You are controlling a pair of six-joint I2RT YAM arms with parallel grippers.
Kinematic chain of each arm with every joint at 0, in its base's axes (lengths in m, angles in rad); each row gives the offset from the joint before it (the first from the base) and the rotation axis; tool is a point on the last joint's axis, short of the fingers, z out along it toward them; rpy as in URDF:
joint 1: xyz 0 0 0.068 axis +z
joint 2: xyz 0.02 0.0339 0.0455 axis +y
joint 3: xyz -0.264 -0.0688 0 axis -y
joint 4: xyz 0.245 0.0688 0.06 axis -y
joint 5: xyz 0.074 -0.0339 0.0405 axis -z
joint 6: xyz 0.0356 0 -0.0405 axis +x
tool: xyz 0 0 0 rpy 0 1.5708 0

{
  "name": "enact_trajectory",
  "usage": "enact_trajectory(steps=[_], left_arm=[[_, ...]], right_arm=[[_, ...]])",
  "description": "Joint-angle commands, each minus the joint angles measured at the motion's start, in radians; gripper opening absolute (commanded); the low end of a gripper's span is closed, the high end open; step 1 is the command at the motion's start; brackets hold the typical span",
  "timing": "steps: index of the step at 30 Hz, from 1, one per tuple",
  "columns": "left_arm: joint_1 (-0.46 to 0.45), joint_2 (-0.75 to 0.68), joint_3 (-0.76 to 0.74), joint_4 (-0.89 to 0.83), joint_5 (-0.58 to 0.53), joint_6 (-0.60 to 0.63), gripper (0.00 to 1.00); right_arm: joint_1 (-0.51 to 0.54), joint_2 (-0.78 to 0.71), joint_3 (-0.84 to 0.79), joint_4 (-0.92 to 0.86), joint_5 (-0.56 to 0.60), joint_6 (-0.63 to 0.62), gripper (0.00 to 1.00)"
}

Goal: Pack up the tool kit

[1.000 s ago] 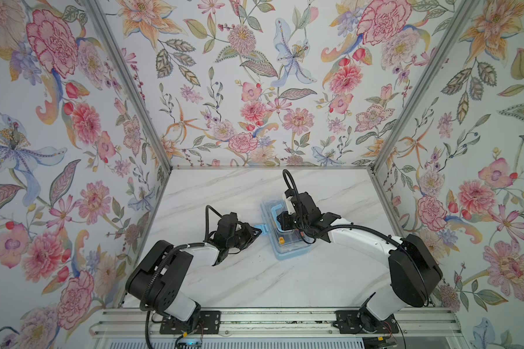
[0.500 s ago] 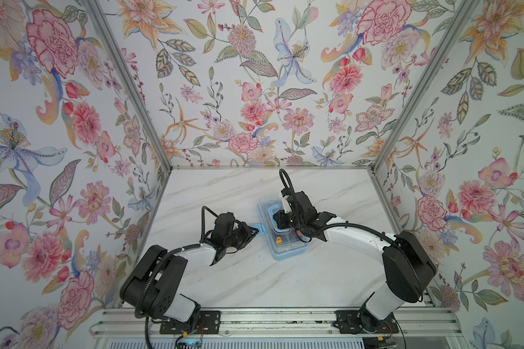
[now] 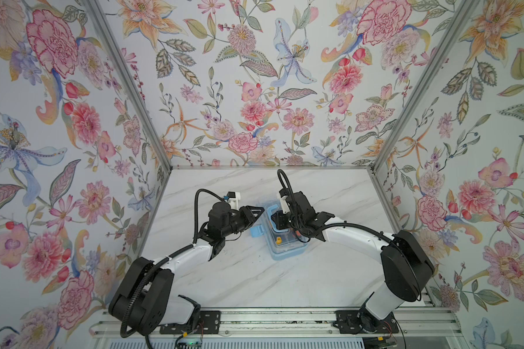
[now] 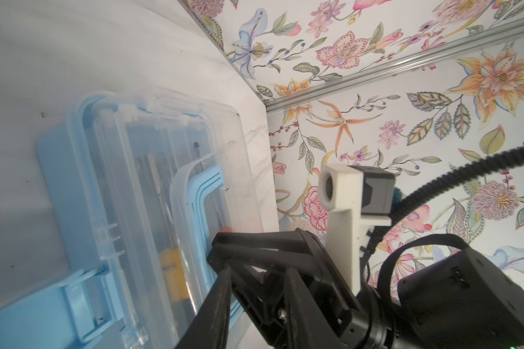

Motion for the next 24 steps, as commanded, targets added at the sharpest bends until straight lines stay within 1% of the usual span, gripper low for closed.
enact_trajectory(steps=[1, 3, 4, 6, 7, 9, 10, 12, 13, 14, 15, 16, 19, 24], left_arm=[[-0.022, 0.023, 0.010, 0.052, 0.041, 0.024, 0.32], [-0.016, 0.021, -0.003, 0.063, 0.048, 0.024, 0.30], [-0.008, 0.003, -0.006, 0.040, 0.041, 0.040, 0.30], [-0.001, -0.048, 0.018, -0.132, -0.024, 0.149, 0.31], [-0.007, -0.082, 0.030, -0.229, -0.085, 0.217, 0.33], [-0.030, -0.140, 0.060, -0.424, -0.223, 0.348, 0.40], [-0.049, -0.173, 0.068, -0.507, -0.314, 0.412, 0.42], [-0.100, -0.222, 0.077, -0.638, -0.502, 0.512, 0.50], [-0.124, -0.242, 0.067, -0.665, -0.568, 0.548, 0.54], [-0.142, -0.252, 0.050, -0.674, -0.615, 0.567, 0.68], [-0.161, -0.262, 0.024, -0.671, -0.656, 0.573, 0.74], [-0.180, -0.264, -0.008, -0.650, -0.674, 0.579, 0.78], [-0.240, -0.221, -0.079, -0.581, -0.723, 0.581, 0.80], [-0.328, -0.147, -0.200, -0.380, -0.789, 0.583, 0.76]], right_arm=[[0.037, 0.109, -0.086, -0.332, -0.050, -0.007, 0.18], [0.037, 0.101, -0.092, -0.333, -0.047, -0.003, 0.18], [0.037, 0.095, -0.096, -0.333, -0.047, -0.002, 0.18], [0.035, 0.088, -0.097, -0.336, -0.046, -0.003, 0.18], [0.034, 0.082, -0.100, -0.335, -0.044, 0.000, 0.19], [0.034, 0.074, -0.099, -0.335, -0.048, -0.004, 0.24], [0.034, 0.071, -0.096, -0.336, -0.049, -0.004, 0.26], [0.034, 0.064, -0.094, -0.335, -0.051, -0.006, 0.30], [0.036, 0.065, -0.091, -0.335, -0.053, -0.008, 0.31], [0.035, 0.067, -0.091, -0.334, -0.052, -0.010, 0.31], [0.037, 0.070, -0.090, -0.335, -0.054, -0.012, 0.32], [0.037, 0.075, -0.086, -0.337, -0.055, -0.016, 0.32], [0.035, 0.082, -0.085, -0.336, -0.056, -0.019, 0.32], [0.035, 0.084, -0.085, -0.336, -0.063, -0.019, 0.32]])
